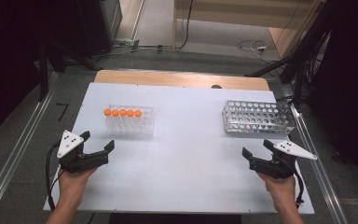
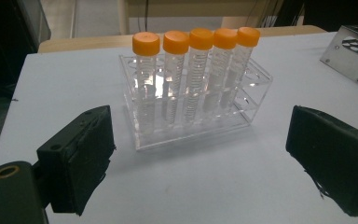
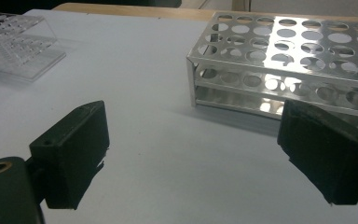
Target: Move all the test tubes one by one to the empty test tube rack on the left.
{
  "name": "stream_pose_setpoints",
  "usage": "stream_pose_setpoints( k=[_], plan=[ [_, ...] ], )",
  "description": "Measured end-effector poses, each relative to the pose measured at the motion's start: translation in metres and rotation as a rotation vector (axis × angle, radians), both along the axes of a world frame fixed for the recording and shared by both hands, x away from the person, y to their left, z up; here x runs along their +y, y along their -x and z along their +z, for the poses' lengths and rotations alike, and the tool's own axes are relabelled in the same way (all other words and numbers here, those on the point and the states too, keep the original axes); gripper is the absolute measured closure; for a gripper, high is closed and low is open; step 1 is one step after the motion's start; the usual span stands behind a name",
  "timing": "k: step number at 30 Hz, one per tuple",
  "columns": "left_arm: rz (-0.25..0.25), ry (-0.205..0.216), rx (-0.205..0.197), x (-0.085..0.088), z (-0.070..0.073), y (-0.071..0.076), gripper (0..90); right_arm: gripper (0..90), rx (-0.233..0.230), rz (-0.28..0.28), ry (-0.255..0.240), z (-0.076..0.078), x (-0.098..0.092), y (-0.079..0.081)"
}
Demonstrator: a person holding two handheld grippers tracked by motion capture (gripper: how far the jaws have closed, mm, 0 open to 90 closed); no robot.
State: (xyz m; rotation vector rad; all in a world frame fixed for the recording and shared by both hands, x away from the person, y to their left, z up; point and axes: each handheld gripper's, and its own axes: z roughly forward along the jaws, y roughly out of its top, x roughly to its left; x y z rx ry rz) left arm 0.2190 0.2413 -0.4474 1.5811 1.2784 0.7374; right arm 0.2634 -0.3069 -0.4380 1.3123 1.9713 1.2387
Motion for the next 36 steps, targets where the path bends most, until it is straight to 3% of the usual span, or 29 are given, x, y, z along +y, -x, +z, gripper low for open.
stream_pose_setpoints(
  k=[24, 36],
  plan=[
    [0.026, -0.008, -0.004, 0.009, -0.001, 0.01, 8.9, 7.5, 0.006, -0.057, -0.001, -0.003, -0.029, 0.009],
    [0.042, -0.034, -0.008, 0.011, -0.002, 0.014, 8.9, 7.5, 0.014, -0.093, -0.003, -0.004, -0.043, 0.013]
  ],
)
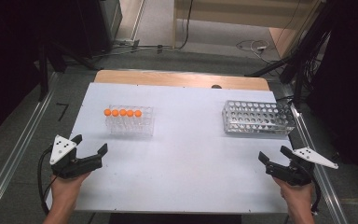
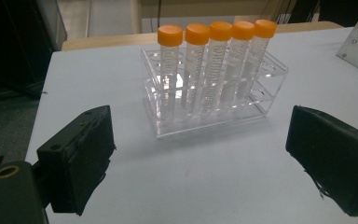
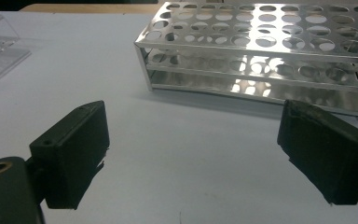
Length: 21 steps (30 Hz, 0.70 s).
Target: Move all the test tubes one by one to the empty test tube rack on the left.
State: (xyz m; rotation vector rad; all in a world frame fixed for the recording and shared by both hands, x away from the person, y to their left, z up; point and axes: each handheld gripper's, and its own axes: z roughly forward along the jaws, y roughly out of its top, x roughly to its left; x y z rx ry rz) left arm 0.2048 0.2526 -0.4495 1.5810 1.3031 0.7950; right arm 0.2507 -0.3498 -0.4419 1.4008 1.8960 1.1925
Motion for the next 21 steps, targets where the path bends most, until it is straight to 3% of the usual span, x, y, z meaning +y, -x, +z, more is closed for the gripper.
stream_pose_setpoints(
  k=[21],
  plan=[
    [0.037, -0.02, 0.034, 0.013, -0.008, 0.002, 8.9, 7.5, 0.008, -0.091, 0.008, -0.005, -0.031, 0.009]
  ],
)
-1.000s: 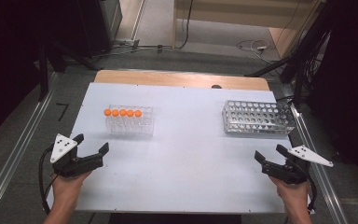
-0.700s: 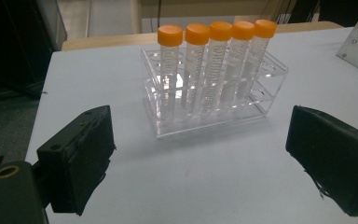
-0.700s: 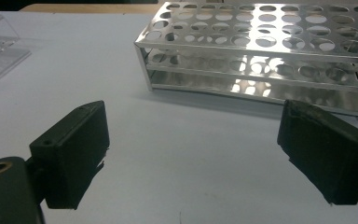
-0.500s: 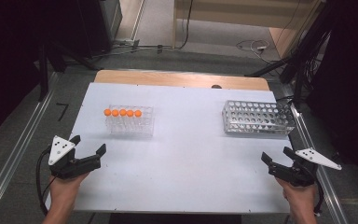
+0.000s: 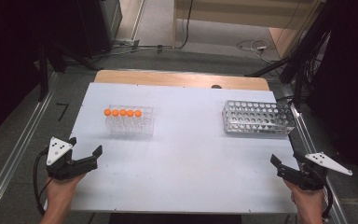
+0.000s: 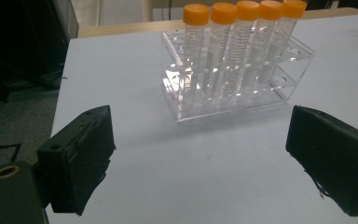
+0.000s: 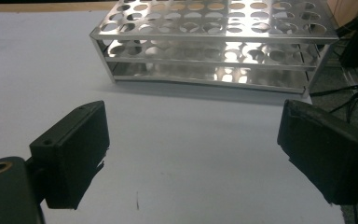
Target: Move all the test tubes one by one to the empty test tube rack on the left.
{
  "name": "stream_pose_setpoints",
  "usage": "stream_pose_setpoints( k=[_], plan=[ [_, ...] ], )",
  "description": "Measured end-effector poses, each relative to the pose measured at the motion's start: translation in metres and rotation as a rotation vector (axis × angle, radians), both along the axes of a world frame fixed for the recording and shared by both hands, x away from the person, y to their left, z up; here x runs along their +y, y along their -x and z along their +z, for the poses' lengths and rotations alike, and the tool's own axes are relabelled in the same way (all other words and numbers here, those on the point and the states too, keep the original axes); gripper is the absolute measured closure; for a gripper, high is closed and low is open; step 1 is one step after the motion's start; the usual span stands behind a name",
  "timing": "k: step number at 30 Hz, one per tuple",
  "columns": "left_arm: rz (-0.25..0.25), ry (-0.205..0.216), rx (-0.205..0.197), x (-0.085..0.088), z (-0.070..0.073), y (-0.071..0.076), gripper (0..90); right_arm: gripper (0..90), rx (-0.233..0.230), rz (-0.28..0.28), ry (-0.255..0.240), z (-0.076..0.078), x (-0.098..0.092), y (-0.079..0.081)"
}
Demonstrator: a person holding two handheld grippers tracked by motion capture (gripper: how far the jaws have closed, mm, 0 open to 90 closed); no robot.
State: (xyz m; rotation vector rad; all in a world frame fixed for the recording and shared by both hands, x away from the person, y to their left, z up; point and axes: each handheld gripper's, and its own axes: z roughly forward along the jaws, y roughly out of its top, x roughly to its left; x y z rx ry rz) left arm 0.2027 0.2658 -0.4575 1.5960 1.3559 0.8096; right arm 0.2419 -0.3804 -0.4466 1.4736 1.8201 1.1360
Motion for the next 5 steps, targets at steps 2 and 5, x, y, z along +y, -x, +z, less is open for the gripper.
stream_pose_setpoints(
  k=[2, 5],
  plan=[
    [0.003, -0.002, 0.002, 0.0007, -0.0004, 0.0003, 8.9, 7.5, 0.001, -0.012, 0.003, -0.001, -0.003, 0.0011],
    [0.005, -0.001, 0.008, 0.0017, -0.0023, -0.0001, 8.9, 7.5, 0.002, -0.026, 0.005, -0.0023, -0.0073, 0.0022]
  ],
)
